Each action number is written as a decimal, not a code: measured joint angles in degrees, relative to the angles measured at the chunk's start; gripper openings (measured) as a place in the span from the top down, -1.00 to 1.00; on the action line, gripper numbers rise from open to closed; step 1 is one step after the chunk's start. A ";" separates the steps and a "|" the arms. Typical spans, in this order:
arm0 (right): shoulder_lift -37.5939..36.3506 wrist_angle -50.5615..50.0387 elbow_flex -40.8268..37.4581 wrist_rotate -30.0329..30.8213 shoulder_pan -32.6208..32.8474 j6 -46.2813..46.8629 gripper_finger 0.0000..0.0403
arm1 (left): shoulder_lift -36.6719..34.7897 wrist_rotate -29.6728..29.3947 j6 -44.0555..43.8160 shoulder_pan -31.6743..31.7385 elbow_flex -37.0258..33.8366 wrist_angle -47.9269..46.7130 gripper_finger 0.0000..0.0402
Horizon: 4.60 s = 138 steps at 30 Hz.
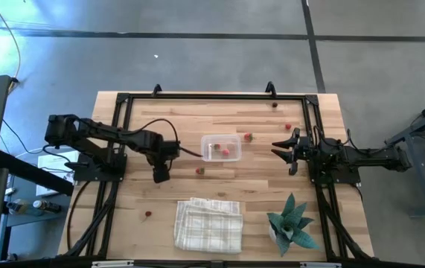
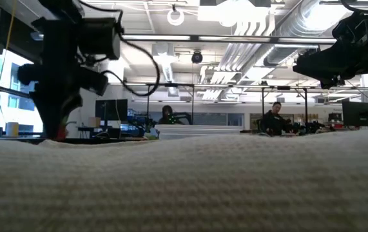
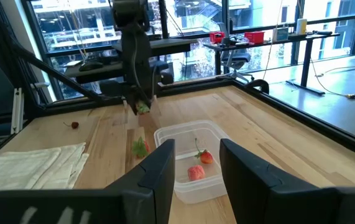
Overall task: Pick and placing Produce into tupperware
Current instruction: Put the bottom left strawberry into the transparent bin
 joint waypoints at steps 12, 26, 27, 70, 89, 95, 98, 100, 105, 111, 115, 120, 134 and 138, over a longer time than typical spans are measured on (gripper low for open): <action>0.00 0.00 0.00 -0.01 0.00 0.01 0.42 | 0.00 -1.30 0.46 0.02 19.01 -2.19 0.28; 0.00 0.02 0.00 -0.02 0.00 -0.01 0.42 | 3.28 -6.67 0.51 0.82 40.36 10.28 0.26; 0.00 0.00 0.00 -0.02 0.00 0.00 0.42 | 4.34 -6.33 0.54 1.12 41.49 9.90 0.26; 1.07 0.01 -0.02 -0.02 0.00 0.00 0.42 | 40.85 -2.46 21.69 5.73 50.31 -5.99 0.26; 1.16 0.00 -0.02 -0.02 0.00 0.01 0.42 | 44.15 -3.69 22.56 5.66 54.53 -6.78 0.25; 1.16 0.00 -0.01 -0.02 0.00 0.00 0.42 | 44.13 -3.62 21.30 5.66 57.12 -8.20 0.25; 1.16 0.00 -0.02 -0.02 0.00 -0.01 0.42 | 44.13 -3.09 21.55 5.66 57.37 -9.93 0.25; 1.16 0.00 0.00 -0.02 0.00 -0.01 0.42 | 44.13 -3.58 21.49 5.66 57.37 -10.54 0.25; 1.16 0.02 -0.02 0.00 0.00 -0.01 0.42 | 44.13 -3.67 21.49 5.66 57.37 -9.83 0.25; 1.16 0.00 -0.01 -0.01 0.00 0.01 0.42 | 45.00 -3.49 22.38 5.66 57.35 -10.03 0.25; 1.16 0.00 -0.02 -0.02 0.00 -0.01 0.42 | 45.96 -3.47 22.43 5.66 57.42 -9.78 0.25; 1.16 0.00 0.00 -0.02 0.00 0.01 0.42 | 45.99 -3.45 22.56 5.66 57.39 -10.06 0.25; 1.14 0.01 -0.01 -0.02 0.00 0.00 0.42 | 45.99 -1.72 24.63 5.66 57.37 -9.97 0.25; 1.14 0.02 0.00 -0.02 0.00 -0.01 0.42 | 45.99 -1.26 25.88 5.66 57.37 -9.94 0.25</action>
